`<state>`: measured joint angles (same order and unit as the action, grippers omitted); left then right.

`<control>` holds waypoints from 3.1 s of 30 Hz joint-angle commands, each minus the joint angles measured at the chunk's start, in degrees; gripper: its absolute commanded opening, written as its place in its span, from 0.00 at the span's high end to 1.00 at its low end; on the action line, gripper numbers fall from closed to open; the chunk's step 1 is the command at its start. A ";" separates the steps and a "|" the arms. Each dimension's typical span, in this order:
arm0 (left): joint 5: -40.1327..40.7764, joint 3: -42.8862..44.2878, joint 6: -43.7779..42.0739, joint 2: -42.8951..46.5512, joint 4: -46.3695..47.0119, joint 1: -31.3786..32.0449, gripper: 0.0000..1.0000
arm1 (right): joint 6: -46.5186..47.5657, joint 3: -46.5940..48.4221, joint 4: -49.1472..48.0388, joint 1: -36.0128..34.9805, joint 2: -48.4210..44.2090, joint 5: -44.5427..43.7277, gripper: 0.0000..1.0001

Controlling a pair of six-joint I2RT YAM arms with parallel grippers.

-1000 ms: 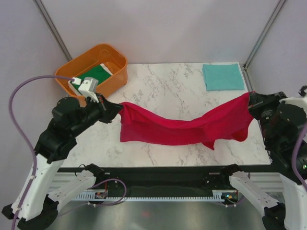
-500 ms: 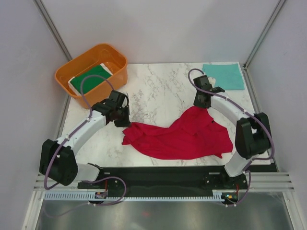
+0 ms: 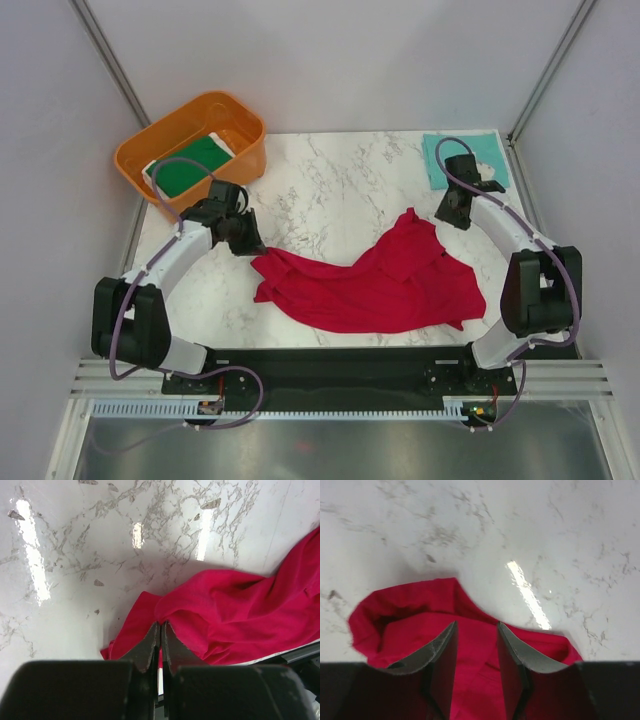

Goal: Fold and stack the t-shirts
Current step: Flatten the tshirt out

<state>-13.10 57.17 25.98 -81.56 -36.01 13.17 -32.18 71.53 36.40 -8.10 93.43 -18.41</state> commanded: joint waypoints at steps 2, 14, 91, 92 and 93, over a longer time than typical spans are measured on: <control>-3.50 2.86 -1.19 -1.32 2.08 -0.43 0.95 | -3.14 -7.00 -4.05 3.52 -2.28 4.09 0.55; -5.35 1.19 -1.72 -0.97 3.23 -0.51 0.95 | -7.37 -18.53 -14.78 7.31 -5.62 9.01 0.61; 10.98 -6.10 -3.74 4.13 3.31 10.91 0.57 | -3.85 -23.36 -8.28 7.39 -19.60 6.99 1.00; 11.08 -6.80 -3.91 4.48 3.23 10.91 0.57 | -3.76 -23.36 -8.71 7.22 -19.43 7.34 1.00; 11.08 -7.07 -4.53 4.57 3.23 11.09 0.58 | -3.50 -23.36 -8.89 7.31 -19.25 7.78 1.00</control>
<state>-5.08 50.96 22.85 -79.40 -34.13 24.14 -36.77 48.73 29.58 -0.86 74.22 -12.01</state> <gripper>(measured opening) 0.425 0.010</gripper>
